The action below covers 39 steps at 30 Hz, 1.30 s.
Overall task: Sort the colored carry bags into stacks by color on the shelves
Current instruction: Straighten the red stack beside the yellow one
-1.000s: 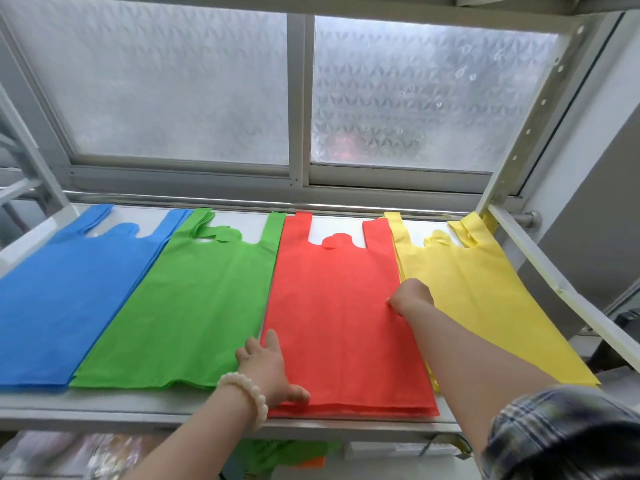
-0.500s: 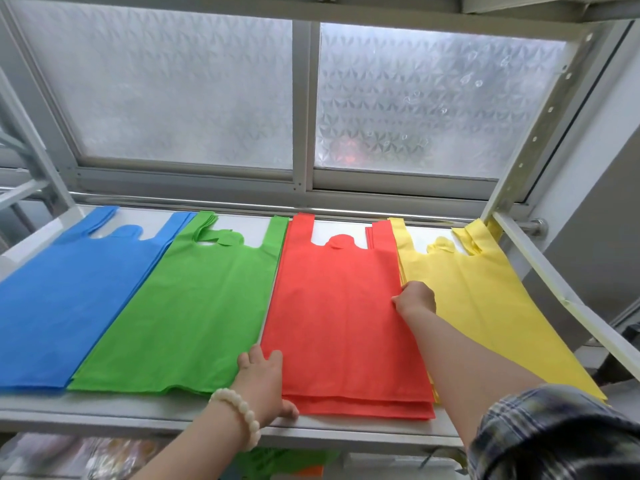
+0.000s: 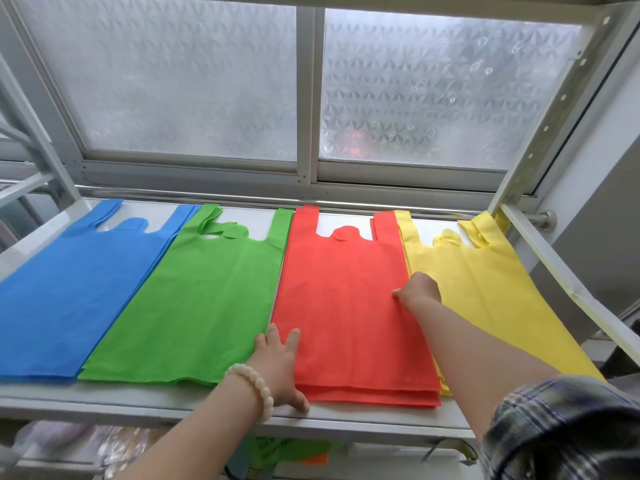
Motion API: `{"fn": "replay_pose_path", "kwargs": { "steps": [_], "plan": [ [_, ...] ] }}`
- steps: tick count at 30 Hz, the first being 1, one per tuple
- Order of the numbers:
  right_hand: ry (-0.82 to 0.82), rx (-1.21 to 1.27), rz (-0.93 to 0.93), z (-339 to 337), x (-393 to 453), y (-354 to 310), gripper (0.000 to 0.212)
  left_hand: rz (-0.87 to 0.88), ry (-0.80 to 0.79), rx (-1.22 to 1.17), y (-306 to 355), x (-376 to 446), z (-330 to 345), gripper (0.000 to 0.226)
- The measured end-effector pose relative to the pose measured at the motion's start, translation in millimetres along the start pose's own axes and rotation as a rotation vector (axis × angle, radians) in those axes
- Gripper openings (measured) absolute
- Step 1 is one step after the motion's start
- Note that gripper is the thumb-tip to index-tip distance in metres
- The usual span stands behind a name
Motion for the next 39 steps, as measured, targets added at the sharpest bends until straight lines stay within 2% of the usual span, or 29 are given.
{"fn": "replay_pose_path", "kwargs": {
  "steps": [5, 9, 11, 13, 15, 18, 20, 23, 28, 31, 34, 39],
  "plan": [
    [-0.027, 0.002, 0.042, -2.6, -1.3, 3.6, 0.030, 0.046, 0.000, -0.009, -1.8, 5.1, -3.3, 0.104],
    [-0.035, 0.031, 0.065, -7.3, -2.7, 8.6, 0.030, 0.067, 0.088, -0.012, -2.7, 6.2, -7.2, 0.083],
    [-0.059, 0.045, 0.074, -8.5, -3.3, 12.2, 0.028, 0.054, 0.087, -0.081, -5.7, 6.4, -7.5, 0.093],
    [-0.071, 0.061, 0.085, -9.5, -3.1, 16.4, 0.024, 0.008, 0.061, -0.231, -10.5, 7.8, -7.8, 0.110],
    [-0.086, 0.092, 0.107, -9.1, -1.2, 21.5, 0.027, -0.069, 0.095, -0.363, -14.2, 13.3, -11.4, 0.113],
    [-0.103, 0.128, 0.137, -10.5, -3.5, 25.6, 0.028, -0.236, 0.203, -0.440, -12.7, 22.5, -16.3, 0.096],
    [-0.127, 0.138, 0.150, -11.2, -5.9, 25.2, 0.024, -0.329, 0.213, -0.439, -8.1, 27.2, -16.4, 0.086],
    [-0.170, 0.171, 0.168, -10.6, -7.0, 24.6, 0.021, -0.394, 0.206, -0.483, -6.6, 34.1, -15.2, 0.082],
    [-0.241, 0.241, 0.190, -7.5, -6.3, 26.1, 0.028, -0.332, 0.219, -0.640, -10.7, 42.2, -12.1, 0.064],
    [-0.299, 0.249, 0.203, -1.7, -4.5, 27.8, 0.031, -0.249, 0.276, -0.870, -15.8, 43.4, -15.8, 0.059],
    [-0.274, 0.276, 0.208, 1.0, -2.0, 30.1, 0.031, -0.182, 0.210, -1.097, -23.3, 41.9, -15.5, 0.055],
    [-0.251, 0.285, 0.198, 0.5, 0.0, 31.5, 0.037, -0.184, 0.129, -1.118, -32.9, 36.5, -7.0, 0.058]
  ]
}}
Point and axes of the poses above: each hand's wrist, its own x-axis towards the middle knuckle, its own z-axis out of the palm, y = z × x, the point moved 4 cm from there along x, towards the middle knuckle, and after that the axes turned 5 degrees about z, right-handed, at the moved point
